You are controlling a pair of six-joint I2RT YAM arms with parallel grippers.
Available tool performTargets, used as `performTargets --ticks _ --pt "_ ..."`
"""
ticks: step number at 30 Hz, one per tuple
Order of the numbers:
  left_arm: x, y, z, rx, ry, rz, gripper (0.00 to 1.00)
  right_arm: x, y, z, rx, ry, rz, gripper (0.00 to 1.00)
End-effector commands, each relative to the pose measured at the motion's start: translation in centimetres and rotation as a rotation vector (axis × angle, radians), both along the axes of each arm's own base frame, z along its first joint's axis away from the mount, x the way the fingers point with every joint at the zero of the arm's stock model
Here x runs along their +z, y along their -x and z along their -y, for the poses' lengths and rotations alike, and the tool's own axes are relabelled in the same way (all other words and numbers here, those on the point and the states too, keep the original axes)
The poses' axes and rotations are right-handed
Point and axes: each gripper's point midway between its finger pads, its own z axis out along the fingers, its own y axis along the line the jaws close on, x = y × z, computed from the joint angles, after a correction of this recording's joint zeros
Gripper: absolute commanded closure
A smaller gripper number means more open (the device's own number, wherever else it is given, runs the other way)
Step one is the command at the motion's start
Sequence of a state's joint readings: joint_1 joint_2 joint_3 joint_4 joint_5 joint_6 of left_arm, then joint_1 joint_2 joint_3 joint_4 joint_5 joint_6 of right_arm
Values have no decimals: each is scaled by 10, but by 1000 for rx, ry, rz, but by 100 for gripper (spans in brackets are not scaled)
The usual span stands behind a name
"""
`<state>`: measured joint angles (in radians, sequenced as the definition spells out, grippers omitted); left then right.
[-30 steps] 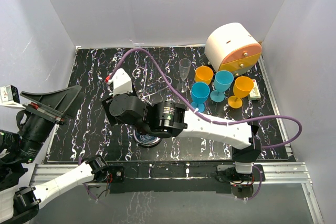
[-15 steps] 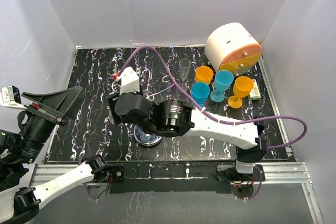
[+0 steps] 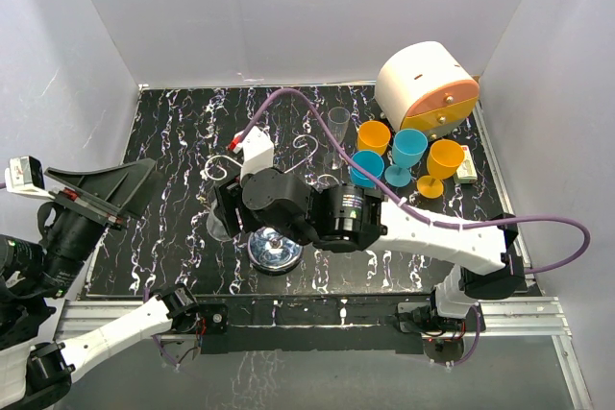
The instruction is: Take the wine glass off the wine glass rack
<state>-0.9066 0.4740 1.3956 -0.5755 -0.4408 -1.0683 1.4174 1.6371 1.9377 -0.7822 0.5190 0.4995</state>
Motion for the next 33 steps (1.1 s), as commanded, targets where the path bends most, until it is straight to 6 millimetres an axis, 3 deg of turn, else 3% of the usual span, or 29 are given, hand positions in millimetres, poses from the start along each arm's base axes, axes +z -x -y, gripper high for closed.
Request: performTargets --ticks 1,5,10,15,22,28,33 --pt "7 1 3 -15 22 16 1 45 -2 -4 30 -190 9 86" --pt "7 2 3 -18 21 15 1 48 10 -13 158 -168 73 88" --pt "5 3 1 -15 24 13 1 45 7 -5 179 -104 144 89" --pt "5 1 2 -13 23 13 1 42 14 -14 233 -89 135 89" --pt "6 1 3 -14 17 12 1 40 -8 6 -26 -132 -10 90" --pt "5 -1 6 -17 13 12 1 31 -8 12 -72 -130 -73 90" --pt "4 -1 5 -16 15 10 1 37 -6 20 -100 -191 -116 90"
